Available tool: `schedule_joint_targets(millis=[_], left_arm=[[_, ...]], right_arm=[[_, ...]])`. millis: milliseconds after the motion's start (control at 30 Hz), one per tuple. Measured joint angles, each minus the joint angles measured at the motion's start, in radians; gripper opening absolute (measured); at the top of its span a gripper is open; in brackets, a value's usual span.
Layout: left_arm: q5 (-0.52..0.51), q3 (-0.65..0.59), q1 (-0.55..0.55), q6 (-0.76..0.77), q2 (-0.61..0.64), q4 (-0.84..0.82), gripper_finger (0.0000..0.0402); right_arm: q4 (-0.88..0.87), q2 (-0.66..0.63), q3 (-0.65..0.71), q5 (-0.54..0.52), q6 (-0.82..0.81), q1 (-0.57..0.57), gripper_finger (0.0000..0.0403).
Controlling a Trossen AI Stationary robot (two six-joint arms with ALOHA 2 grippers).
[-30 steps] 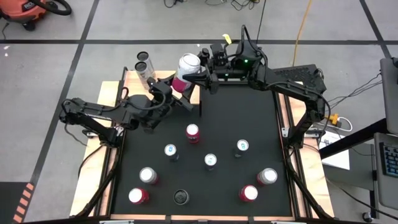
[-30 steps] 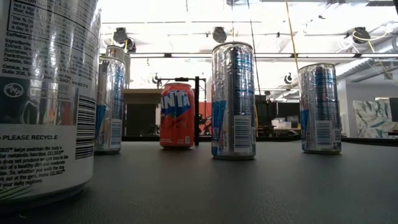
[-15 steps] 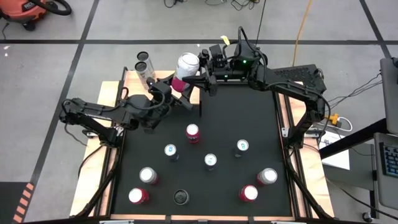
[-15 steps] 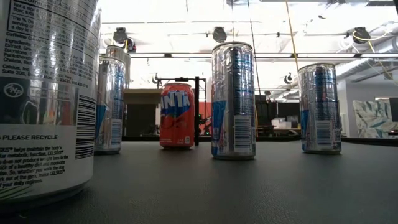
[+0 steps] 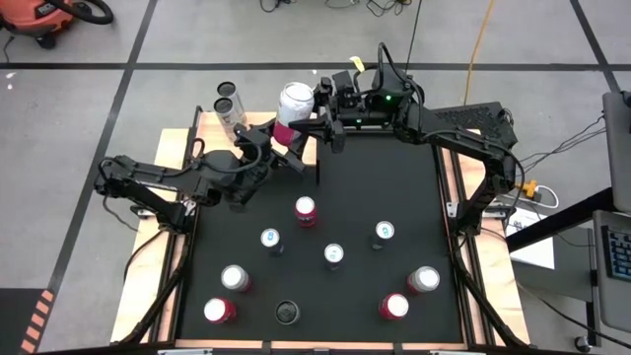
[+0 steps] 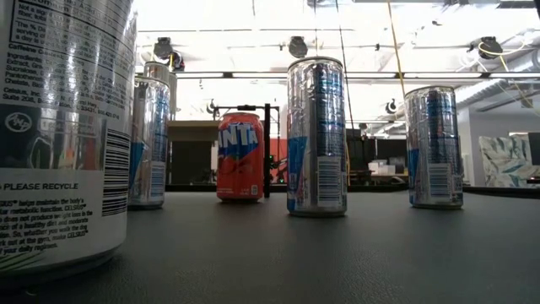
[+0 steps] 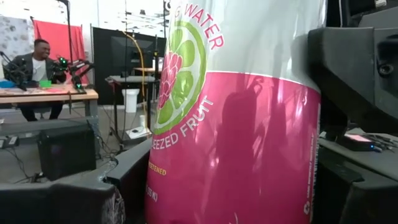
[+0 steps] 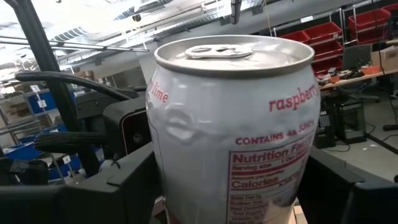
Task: Place canned beverage on shelf
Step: Put the top pink soda can on the shelf
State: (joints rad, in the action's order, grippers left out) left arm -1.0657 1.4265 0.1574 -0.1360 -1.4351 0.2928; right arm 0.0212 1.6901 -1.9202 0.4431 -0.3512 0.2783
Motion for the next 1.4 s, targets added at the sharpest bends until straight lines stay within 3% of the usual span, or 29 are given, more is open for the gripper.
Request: schedule_joint_targets(millis=[167, 433, 767, 900, 1100, 1400], left_arm=[[0.001, 0.000, 0.006, 0.016, -0.001, 0.000, 0.0311], [0.027, 0.000, 0.055, 0.099, 0.027, -0.005, 0.0393], [0.054, 0.000, 0.092, 0.221, 0.107, -0.136, 0.0391], [0.126, 0.000, 0.100, 0.324, 0.163, -0.256, 0.0391], [0.285, 0.000, 0.100, 0.474, 0.245, -0.405, 0.0391], [0.406, 0.000, 0.089, 0.493, 0.310, -0.362, 0.0391]], right_arm=[[0.001, 0.000, 0.000, 0.004, 0.000, 0.000, 0.0280], [-0.001, 0.003, 0.002, 0.055, -0.007, 0.000, 0.0279], [0.013, 0.001, 0.002, 0.044, -0.015, 0.009, 0.0279], [0.019, 0.001, 0.002, 0.068, -0.029, 0.017, 0.0279], [0.020, 0.001, 0.002, 0.159, -0.044, 0.028, 0.0279], [0.012, 0.001, 0.001, 0.362, -0.076, 0.035, 0.0279]])
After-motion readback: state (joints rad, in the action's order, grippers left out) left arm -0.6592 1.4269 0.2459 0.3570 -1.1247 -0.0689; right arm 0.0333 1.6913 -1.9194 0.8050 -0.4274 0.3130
